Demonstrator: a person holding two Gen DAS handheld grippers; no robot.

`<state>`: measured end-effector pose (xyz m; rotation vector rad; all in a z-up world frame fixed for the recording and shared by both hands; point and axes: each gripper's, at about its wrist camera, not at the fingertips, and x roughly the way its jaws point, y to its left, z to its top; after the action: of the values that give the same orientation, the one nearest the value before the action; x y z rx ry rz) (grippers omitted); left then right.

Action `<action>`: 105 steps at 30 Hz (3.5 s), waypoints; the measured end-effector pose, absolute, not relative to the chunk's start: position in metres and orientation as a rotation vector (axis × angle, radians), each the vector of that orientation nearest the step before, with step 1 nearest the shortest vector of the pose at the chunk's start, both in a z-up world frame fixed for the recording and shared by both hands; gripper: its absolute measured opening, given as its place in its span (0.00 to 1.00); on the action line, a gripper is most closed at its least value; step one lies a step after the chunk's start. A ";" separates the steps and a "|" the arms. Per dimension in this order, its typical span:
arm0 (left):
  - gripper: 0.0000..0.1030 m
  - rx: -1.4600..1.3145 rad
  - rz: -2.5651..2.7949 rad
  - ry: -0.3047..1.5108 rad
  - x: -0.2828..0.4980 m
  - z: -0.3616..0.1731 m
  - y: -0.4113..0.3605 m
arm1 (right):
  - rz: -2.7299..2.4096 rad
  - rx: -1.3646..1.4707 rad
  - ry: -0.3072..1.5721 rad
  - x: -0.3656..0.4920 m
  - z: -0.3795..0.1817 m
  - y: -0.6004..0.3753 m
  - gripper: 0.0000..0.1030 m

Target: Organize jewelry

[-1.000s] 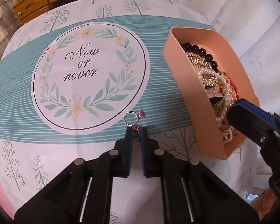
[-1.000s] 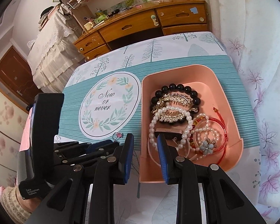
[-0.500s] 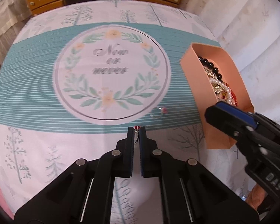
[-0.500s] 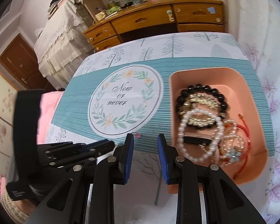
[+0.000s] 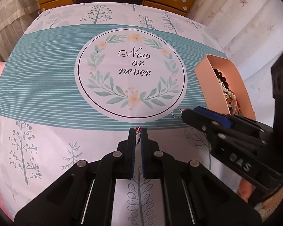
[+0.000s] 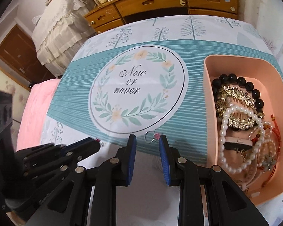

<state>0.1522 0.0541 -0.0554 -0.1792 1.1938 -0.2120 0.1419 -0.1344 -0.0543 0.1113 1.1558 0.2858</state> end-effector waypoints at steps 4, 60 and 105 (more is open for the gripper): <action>0.03 -0.189 -0.226 1.186 0.152 -0.053 0.057 | 0.258 0.096 1.160 0.149 -0.059 -0.129 0.25; 0.03 0.008 -0.398 0.990 0.163 0.053 -0.126 | 0.117 0.219 0.840 0.054 0.061 -0.304 0.08; 0.47 -0.090 -0.337 1.020 0.165 0.006 -0.072 | 0.041 0.195 0.908 0.066 -0.003 -0.292 0.31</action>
<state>0.1652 -0.0721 0.0060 -0.0904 1.0200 -0.3372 0.0663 -0.2916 -0.0030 0.1951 0.9077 0.0408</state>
